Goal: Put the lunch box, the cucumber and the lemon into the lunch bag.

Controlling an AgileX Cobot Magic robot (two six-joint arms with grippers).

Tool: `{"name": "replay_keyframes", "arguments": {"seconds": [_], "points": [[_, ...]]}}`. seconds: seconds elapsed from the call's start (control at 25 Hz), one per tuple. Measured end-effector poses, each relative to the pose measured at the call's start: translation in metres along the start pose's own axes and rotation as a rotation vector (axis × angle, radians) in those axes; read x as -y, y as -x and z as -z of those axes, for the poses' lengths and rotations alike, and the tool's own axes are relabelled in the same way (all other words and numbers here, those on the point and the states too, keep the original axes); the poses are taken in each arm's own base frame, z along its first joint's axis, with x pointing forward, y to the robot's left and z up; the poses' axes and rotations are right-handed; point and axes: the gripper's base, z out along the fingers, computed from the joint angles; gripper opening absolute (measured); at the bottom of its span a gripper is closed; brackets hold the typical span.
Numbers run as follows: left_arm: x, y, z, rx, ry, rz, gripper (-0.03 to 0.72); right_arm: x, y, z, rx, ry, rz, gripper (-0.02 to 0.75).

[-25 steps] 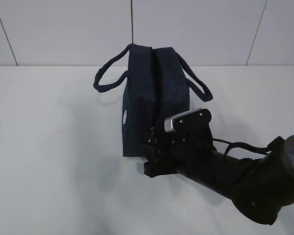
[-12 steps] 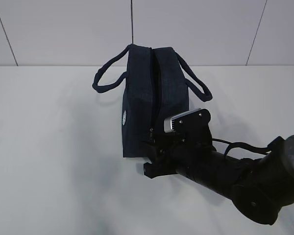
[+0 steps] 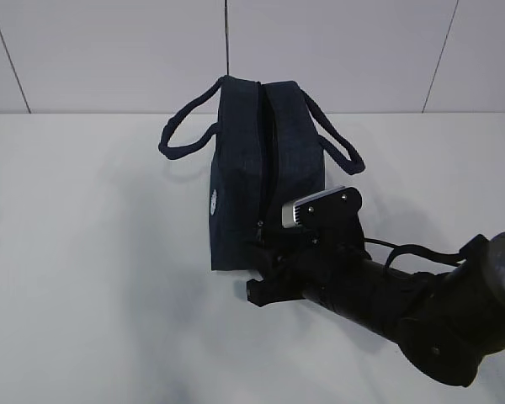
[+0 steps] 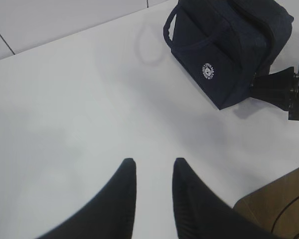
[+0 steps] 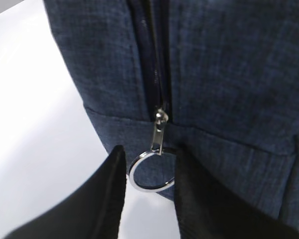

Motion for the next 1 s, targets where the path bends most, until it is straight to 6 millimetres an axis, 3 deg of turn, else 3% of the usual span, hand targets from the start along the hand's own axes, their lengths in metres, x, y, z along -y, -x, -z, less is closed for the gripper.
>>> {"name": "replay_keyframes", "arguments": {"seconds": [1.0], "points": [[-0.0011,0.0,0.0,0.0,0.012,-0.006,0.181,-0.0002,0.0011,0.0,0.012,0.003,-0.008,0.262]]}}
